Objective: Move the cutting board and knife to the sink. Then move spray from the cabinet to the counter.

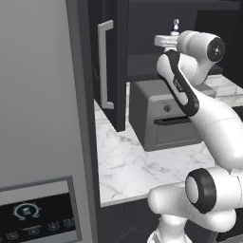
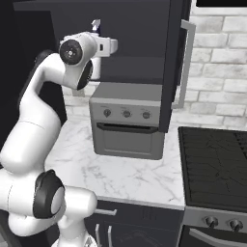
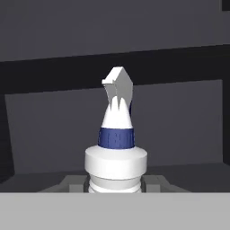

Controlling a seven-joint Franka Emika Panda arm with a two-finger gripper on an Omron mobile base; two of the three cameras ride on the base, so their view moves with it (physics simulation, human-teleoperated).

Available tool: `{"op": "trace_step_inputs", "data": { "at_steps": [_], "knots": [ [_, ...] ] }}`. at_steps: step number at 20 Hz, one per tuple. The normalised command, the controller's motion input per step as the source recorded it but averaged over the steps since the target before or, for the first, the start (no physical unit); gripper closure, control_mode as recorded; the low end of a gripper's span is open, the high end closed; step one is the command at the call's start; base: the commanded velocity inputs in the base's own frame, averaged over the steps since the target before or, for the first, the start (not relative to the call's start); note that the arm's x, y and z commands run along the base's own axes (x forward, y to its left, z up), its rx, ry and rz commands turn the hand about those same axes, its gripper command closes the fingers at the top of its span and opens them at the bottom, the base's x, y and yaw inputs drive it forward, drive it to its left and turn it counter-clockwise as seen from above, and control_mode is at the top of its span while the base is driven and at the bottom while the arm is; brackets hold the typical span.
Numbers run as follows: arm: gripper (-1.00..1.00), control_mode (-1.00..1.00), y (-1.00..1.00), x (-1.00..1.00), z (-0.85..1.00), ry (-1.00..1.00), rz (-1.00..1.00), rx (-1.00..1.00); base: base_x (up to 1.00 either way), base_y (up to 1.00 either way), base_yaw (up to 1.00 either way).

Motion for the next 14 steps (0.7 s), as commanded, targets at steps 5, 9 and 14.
{"op": "trace_step_inputs", "data": {
  "at_steps": [5, 9, 14],
  "knots": [
    [1.00, -1.00, -0.01, -0.99, 0.60, 0.01, -0.06, 0.01, 0.00, 0.00, 0.00],
    [1.00, -1.00, 0.00, -0.96, 0.52, 0.13, -0.04, 0.00, 0.00, 0.00, 0.00],
    [1.00, -1.00, 0.00, -1.00, 0.06, 0.07, -0.04, 0.00, 0.00, 0.00, 0.00]
  ]
}}
